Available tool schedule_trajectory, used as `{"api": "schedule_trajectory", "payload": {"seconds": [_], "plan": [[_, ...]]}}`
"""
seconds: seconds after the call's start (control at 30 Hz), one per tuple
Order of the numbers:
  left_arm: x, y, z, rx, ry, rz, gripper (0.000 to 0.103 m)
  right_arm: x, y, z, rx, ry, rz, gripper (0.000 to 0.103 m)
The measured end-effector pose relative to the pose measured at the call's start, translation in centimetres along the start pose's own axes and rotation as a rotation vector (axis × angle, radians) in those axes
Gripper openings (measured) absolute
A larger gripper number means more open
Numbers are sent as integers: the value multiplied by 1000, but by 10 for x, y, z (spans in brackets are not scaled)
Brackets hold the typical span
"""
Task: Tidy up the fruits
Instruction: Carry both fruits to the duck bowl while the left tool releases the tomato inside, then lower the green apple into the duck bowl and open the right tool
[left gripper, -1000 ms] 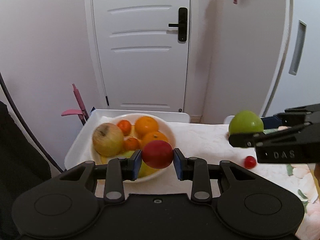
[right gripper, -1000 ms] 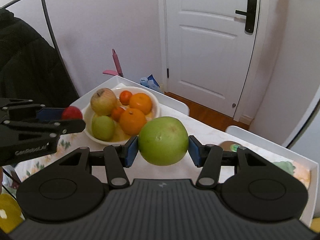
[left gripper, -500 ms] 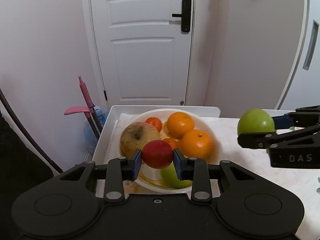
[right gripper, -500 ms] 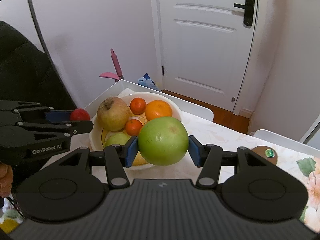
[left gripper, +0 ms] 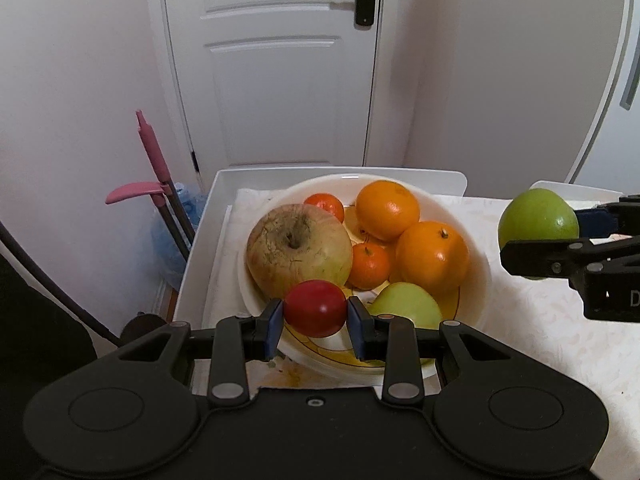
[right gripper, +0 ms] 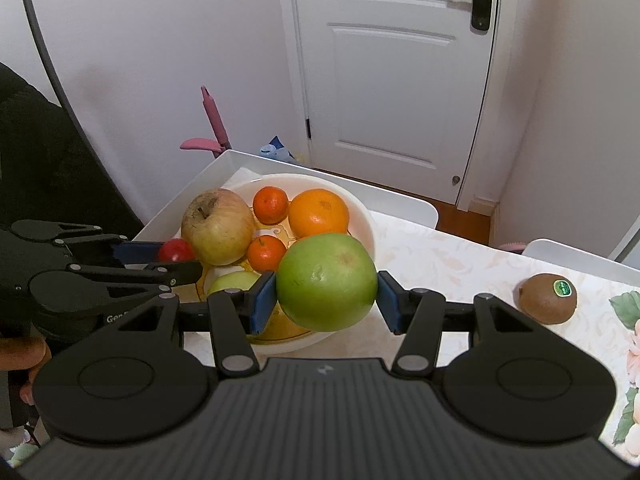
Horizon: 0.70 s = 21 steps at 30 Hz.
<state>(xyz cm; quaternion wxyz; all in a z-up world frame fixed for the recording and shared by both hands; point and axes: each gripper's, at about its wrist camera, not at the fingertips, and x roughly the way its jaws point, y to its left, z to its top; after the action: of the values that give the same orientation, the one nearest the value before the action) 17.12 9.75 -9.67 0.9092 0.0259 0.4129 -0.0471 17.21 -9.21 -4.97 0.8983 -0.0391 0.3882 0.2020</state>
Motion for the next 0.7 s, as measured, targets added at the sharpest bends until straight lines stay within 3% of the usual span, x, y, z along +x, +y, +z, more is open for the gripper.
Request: {"api": "schedule_trajectory", "payload": {"seconds": [0.1,0.13,0.17,0.23,0.7], "plan": [[2,0,0,2,5,-1,39,3,-1,3,-2,-2,-2,68],[2,1,0,4,6,2,53,3,-2,3,-1,-3,-1,68],[1,0,1,1,2,3,75,4,-3,5,0,-4,-1,68],[-5,3,0,-12,-25,13,94,6,-4,9,2,-6,2,68],[-24,11,6,-50,-43,56,95,26,-1,35,-51,-7,63,68]]}}
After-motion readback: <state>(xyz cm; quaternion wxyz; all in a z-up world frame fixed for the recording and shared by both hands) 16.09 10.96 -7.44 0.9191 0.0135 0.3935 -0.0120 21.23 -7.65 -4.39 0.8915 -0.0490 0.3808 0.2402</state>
